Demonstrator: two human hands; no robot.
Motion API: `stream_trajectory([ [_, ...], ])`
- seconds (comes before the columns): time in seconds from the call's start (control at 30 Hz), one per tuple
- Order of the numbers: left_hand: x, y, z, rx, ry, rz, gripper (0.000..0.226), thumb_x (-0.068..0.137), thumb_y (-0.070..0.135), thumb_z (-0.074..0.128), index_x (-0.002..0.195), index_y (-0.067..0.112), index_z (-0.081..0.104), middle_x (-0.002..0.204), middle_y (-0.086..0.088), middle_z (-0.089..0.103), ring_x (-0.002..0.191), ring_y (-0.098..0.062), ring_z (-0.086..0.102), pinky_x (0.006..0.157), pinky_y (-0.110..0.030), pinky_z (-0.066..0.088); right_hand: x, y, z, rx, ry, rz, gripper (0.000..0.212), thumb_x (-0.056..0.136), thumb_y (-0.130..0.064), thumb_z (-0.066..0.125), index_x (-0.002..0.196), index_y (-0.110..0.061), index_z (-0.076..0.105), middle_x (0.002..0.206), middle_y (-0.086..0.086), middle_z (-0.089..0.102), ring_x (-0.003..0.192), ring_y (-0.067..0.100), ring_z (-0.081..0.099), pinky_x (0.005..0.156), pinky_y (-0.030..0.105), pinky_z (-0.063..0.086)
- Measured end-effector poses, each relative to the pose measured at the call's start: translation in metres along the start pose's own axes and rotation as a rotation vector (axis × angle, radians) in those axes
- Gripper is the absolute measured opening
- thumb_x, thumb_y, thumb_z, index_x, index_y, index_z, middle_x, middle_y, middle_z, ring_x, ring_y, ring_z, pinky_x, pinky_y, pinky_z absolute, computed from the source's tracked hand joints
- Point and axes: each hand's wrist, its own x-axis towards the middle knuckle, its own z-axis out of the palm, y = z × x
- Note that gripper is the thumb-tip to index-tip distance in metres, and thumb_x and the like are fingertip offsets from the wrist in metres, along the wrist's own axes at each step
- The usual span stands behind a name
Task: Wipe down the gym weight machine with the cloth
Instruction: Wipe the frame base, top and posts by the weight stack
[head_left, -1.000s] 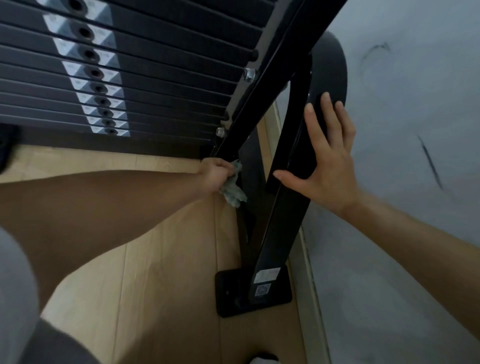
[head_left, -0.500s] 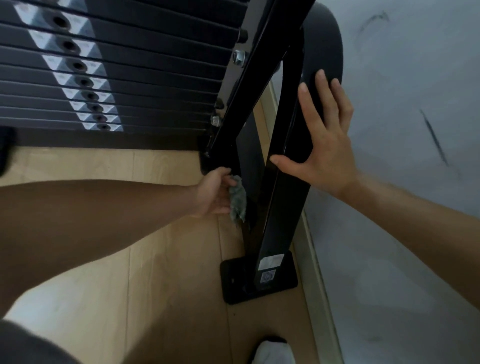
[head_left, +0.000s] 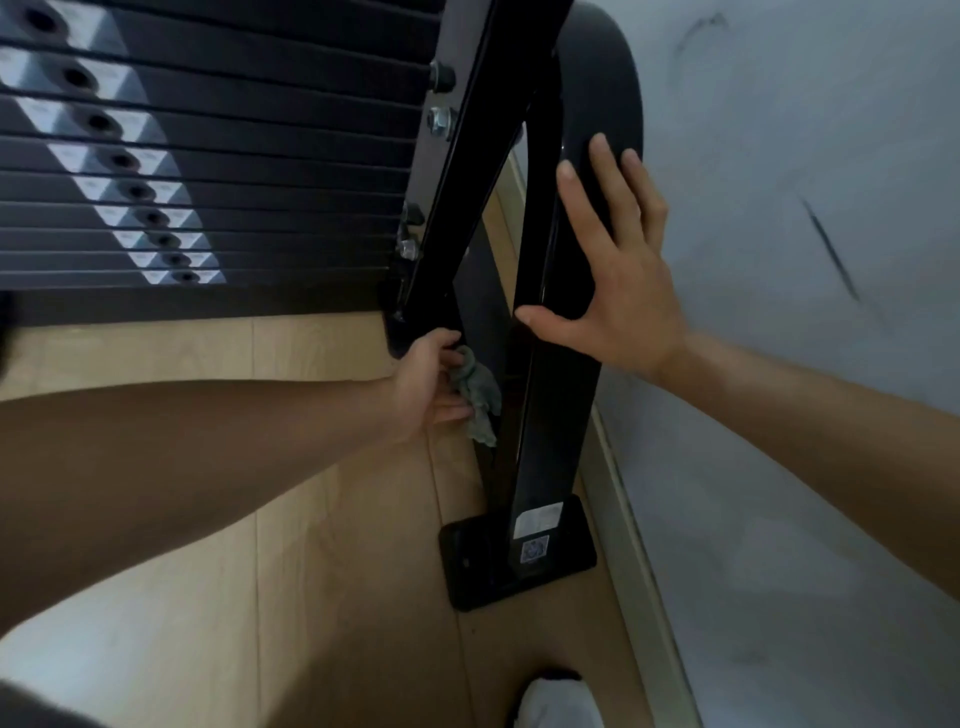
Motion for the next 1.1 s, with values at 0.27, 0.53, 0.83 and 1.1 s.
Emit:
stream_trajectory([
  [0.27, -0.013, -0.064, 0.003, 0.255, -0.01, -0.129, 0.033, 0.106, 0.029, 0.044, 0.131, 0.012, 0.056, 0.113, -0.011, 0.068, 0.092, -0.024, 0.068, 0.065, -0.031, 0.06, 0.002, -0.002, 0.001, 0.004, -0.019, -0.004, 0.106, 0.078, -0.064, 0.072, 0.154, -0.005, 0.03, 0.161, 0.025, 0.017, 0.149, 0.047, 0.01, 0.114, 0.007, -0.004],
  [0.53, -0.019, -0.071, 0.014, 0.17, 0.05, -0.041, 0.024, 0.106, 0.023, 0.048, 0.126, 0.012, 0.056, 0.118, -0.012, 0.068, 0.103, -0.028, 0.069, 0.075, -0.035, 0.061, 0.002, -0.004, 0.005, 0.006, -0.001, 0.015, 0.106, 0.077, -0.058, 0.073, 0.156, -0.007, 0.026, 0.163, 0.023, 0.014, 0.15, 0.045, 0.007, 0.112, 0.004, -0.005],
  [0.83, 0.031, -0.019, 0.0, 0.195, 0.103, 0.143, 0.037, 0.102, 0.031, 0.053, 0.134, 0.012, 0.053, 0.126, -0.013, 0.065, 0.115, -0.032, 0.063, 0.104, -0.046, 0.051, 0.001, -0.007, 0.008, 0.003, -0.045, 0.047, 0.107, 0.077, -0.054, 0.071, 0.158, -0.007, 0.02, 0.165, 0.021, 0.006, 0.152, 0.044, -0.001, 0.125, 0.038, 0.009],
  [1.1, 0.05, -0.003, -0.002, 0.348, 0.19, 0.24, 0.027, 0.094, 0.003, 0.061, 0.12, 0.01, 0.057, 0.114, -0.014, 0.062, 0.097, -0.025, 0.064, 0.088, -0.038, 0.058, 0.001, -0.006, 0.008, -0.002, -0.058, 0.066, 0.108, 0.076, -0.058, 0.068, 0.159, -0.013, 0.016, 0.167, 0.014, 0.001, 0.153, 0.038, -0.006, 0.118, 0.038, 0.015],
])
